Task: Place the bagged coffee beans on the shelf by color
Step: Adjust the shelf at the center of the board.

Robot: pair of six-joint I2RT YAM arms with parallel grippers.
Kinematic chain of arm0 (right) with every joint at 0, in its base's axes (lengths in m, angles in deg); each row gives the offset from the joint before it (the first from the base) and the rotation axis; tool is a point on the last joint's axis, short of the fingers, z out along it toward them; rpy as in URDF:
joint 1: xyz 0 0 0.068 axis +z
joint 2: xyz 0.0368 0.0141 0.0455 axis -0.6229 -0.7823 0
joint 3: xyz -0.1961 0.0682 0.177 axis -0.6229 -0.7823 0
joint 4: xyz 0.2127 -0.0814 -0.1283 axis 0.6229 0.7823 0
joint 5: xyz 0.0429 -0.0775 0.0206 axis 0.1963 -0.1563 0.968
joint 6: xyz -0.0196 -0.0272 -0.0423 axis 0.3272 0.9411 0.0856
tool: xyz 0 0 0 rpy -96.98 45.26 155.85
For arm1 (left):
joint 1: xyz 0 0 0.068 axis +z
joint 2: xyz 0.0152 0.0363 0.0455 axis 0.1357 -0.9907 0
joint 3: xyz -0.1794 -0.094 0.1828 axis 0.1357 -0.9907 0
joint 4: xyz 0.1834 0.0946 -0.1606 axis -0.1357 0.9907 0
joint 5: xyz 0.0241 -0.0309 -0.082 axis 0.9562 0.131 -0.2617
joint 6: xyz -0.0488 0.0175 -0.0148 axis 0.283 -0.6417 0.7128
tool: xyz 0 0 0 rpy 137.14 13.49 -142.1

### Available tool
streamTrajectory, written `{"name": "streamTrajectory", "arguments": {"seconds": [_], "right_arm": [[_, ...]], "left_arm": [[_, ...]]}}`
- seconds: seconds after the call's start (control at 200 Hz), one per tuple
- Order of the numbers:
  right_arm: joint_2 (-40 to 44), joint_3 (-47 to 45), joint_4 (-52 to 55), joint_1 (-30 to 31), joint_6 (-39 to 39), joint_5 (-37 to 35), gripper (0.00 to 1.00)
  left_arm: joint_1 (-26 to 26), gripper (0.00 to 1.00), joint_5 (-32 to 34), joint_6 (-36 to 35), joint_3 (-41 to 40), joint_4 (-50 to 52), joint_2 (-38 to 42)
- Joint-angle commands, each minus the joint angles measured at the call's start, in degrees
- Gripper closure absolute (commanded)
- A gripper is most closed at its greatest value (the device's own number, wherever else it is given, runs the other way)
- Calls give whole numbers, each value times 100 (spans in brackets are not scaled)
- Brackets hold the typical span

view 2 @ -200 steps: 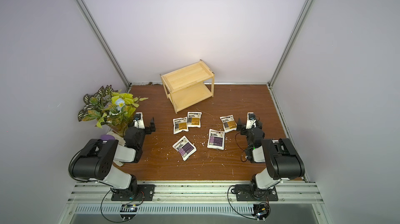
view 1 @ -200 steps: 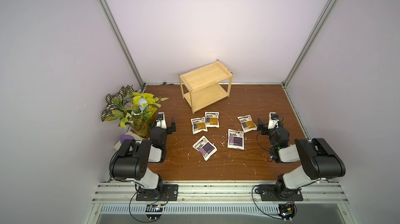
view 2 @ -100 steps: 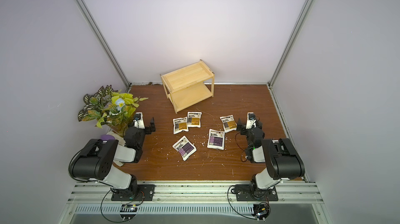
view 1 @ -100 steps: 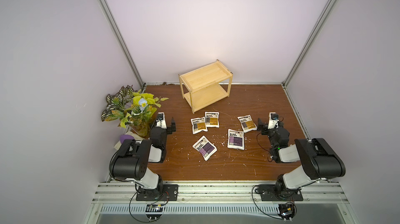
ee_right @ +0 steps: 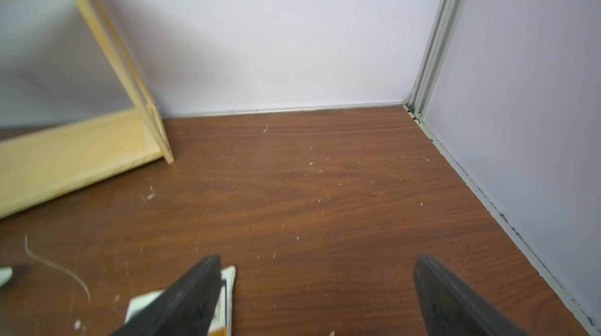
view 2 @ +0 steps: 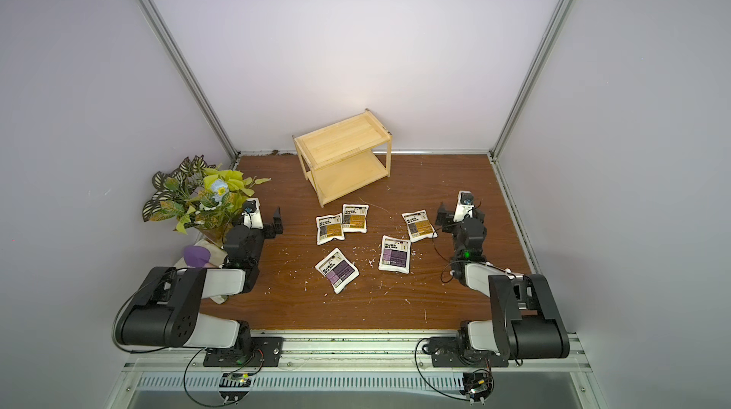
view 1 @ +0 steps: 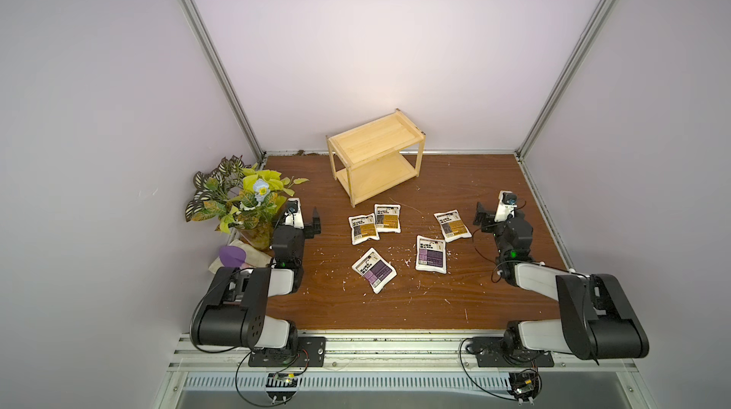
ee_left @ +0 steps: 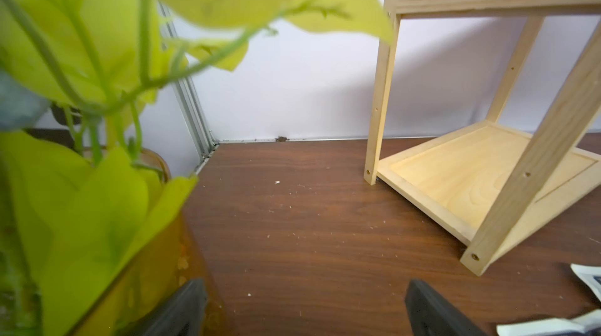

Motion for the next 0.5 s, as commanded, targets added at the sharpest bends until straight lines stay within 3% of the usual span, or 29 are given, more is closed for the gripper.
{"name": "streamTrajectory", "arguments": {"seconds": [0.0,0.07,0.22,0.275,0.495], "right_arm": [[342,560,1667,-22,-1527,-507,0],[550,754,2219,-60,-2470,-472,0],[549,1443,2664,-87,-2410,692,0],[366,1991,3112,-89,-2415,1032,0],[-867,4490,4480,-87,-2837,2606,1]], "left_arm": [[-430,0,616,-241,245,742,469],[-592,1,497,50,443,1259,838],[-793,1,143,1717,1410,3059,1302],[-910,1,111,2228,1885,3826,1263],[-1335,1,-53,3109,4048,5949,514]]}}
